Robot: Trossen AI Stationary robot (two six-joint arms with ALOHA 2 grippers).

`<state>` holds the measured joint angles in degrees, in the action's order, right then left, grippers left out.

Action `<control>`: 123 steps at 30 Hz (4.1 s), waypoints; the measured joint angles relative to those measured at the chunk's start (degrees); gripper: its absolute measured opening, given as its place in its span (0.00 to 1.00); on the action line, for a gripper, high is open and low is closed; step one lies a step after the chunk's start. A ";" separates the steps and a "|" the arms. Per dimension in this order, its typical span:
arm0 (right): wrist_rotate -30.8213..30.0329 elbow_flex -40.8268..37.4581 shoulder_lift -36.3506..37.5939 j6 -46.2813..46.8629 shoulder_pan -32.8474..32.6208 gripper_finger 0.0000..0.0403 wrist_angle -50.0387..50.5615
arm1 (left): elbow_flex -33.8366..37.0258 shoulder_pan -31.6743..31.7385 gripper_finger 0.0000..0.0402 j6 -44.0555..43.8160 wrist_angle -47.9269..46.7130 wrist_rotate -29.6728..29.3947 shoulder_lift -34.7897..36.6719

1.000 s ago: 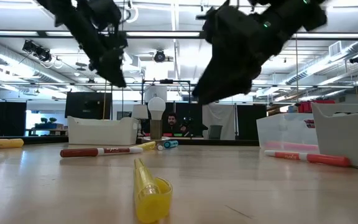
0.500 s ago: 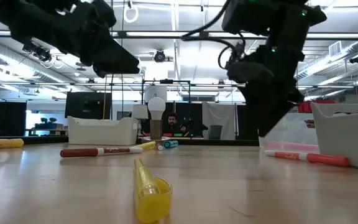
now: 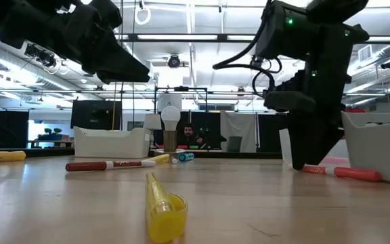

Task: Pick & Place Markers
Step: Put the orange marker pen into the gray bin, then adjust the gray bin on the table

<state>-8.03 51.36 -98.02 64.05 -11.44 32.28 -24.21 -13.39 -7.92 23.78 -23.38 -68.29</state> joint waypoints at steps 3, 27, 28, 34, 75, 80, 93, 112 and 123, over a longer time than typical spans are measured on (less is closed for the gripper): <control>-0.63 -0.39 0.07 0.00 -0.02 0.35 -0.44 | 0.00 0.00 0.46 0.00 -0.03 0.00 0.00; -11.79 -0.55 12.11 -19.52 -4.50 0.03 -27.08 | 0.00 0.02 0.46 0.01 -0.02 0.00 0.00; -12.80 -0.55 14.46 -19.52 -5.91 0.03 -25.86 | 0.00 0.02 0.46 0.01 -0.05 0.00 0.00; -19.06 -0.47 27.58 -9.72 -16.79 0.02 -10.20 | 0.00 0.02 0.46 0.00 -0.05 0.02 0.00; -2.72 0.10 14.86 52.83 -32.52 0.51 28.42 | -0.02 0.09 0.46 -0.42 -0.03 0.02 0.00; -3.40 1.74 20.41 48.88 -29.99 0.55 33.13 | -0.02 0.09 0.46 -0.42 -0.01 0.01 0.00; 0.91 1.74 27.00 7.57 -18.47 0.43 42.46 | -0.04 0.09 0.46 -0.43 -0.01 0.00 0.00; 7.63 -1.78 18.54 -14.89 -10.79 0.30 41.41 | -0.04 0.09 0.46 -0.40 -0.03 0.02 0.00; 7.89 -6.24 18.56 -28.07 -10.80 0.12 32.77 | -0.04 0.09 0.46 -0.42 -0.02 0.02 0.00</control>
<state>-0.14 45.12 -79.46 35.98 -22.24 65.05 -24.25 -13.30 -8.34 23.76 -23.35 -68.29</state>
